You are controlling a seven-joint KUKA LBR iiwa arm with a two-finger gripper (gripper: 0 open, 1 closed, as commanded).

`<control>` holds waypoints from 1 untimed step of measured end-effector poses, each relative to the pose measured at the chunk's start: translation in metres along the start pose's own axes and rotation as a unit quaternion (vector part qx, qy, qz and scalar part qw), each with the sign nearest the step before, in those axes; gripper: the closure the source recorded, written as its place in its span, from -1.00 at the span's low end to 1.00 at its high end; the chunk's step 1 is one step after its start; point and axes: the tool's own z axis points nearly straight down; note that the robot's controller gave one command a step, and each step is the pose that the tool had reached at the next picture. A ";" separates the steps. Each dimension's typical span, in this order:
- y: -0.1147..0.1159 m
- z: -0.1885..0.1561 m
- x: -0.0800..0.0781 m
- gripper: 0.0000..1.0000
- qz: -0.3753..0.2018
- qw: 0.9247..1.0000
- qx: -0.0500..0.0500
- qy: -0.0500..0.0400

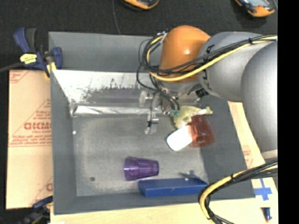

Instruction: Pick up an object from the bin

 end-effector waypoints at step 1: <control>0.000 -0.005 -0.001 -1.00 0.000 1.000 0.000 -0.004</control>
Offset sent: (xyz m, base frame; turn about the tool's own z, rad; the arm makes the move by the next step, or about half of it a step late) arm -0.1057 0.0523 -0.0138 -0.0528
